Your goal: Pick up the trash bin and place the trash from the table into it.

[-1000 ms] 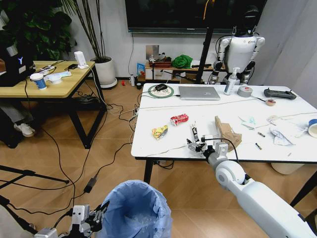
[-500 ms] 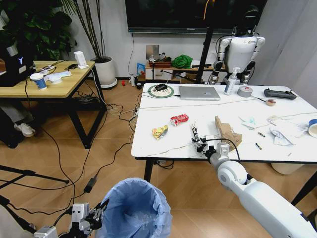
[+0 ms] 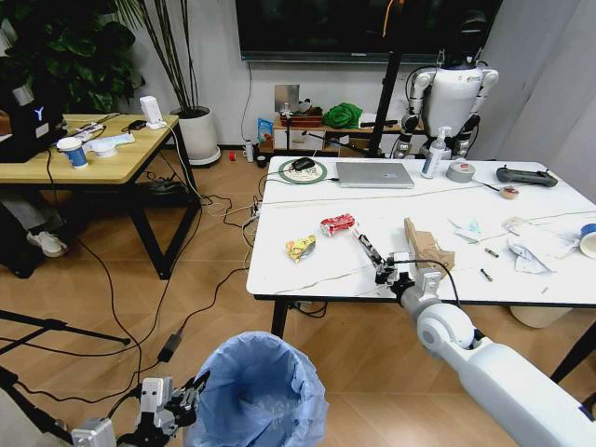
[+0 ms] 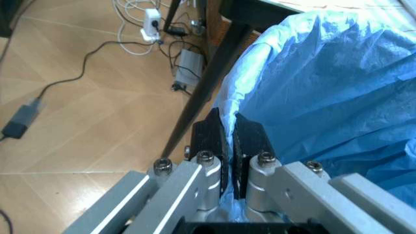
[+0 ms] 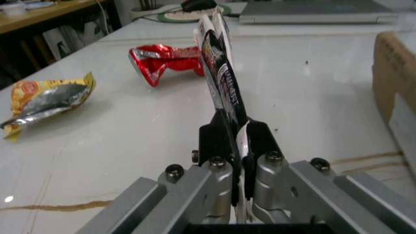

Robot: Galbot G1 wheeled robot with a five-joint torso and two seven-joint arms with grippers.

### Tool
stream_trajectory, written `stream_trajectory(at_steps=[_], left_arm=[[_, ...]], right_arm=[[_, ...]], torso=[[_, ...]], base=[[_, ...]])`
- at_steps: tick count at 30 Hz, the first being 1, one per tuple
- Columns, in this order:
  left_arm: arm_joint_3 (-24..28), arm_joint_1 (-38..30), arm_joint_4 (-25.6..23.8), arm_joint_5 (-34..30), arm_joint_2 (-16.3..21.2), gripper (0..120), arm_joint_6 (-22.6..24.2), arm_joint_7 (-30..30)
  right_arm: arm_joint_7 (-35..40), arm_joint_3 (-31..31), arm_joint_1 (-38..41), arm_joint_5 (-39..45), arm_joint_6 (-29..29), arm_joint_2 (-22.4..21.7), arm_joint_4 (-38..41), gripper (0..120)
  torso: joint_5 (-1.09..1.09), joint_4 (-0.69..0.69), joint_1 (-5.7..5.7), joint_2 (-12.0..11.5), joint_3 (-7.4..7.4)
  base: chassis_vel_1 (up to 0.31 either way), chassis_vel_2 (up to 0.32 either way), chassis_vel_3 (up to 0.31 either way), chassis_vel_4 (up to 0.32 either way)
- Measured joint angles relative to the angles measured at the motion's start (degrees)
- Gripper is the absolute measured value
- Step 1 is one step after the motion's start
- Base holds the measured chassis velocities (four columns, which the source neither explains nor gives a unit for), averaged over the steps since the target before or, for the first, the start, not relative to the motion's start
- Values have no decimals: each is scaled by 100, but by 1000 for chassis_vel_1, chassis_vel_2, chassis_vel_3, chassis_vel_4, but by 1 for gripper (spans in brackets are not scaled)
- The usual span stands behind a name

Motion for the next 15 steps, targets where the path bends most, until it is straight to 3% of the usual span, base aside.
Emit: stream_trajectory(at_steps=[3,9,12,15], left_arm=[[71,-82,27,-63,135,0,18,-21],[337,-514,88,-295,470,0,111,-139],[376,-569,108,-315,463,0,127,-150],[393,-598,117,-322,372,0,130,-142]], right_arm=[[-73,248,-209,-11,96,-181,256,0],[-632,1778,-1390,56,449,-1362,1380,0],[-980,2003,-1528,53,758,-1704,1626,0],[-1648,2113,-1514,20,1129,-2189,1904,0]], torso=[[0,0,0,0,0],[-1,-5,-1,0,-1],[-4,-8,-1,1,-1],[2,2,-1,0,-1]], base=[[0,0,0,0],[0,0,0,0],[0,0,0,0],[0,0,0,0]])
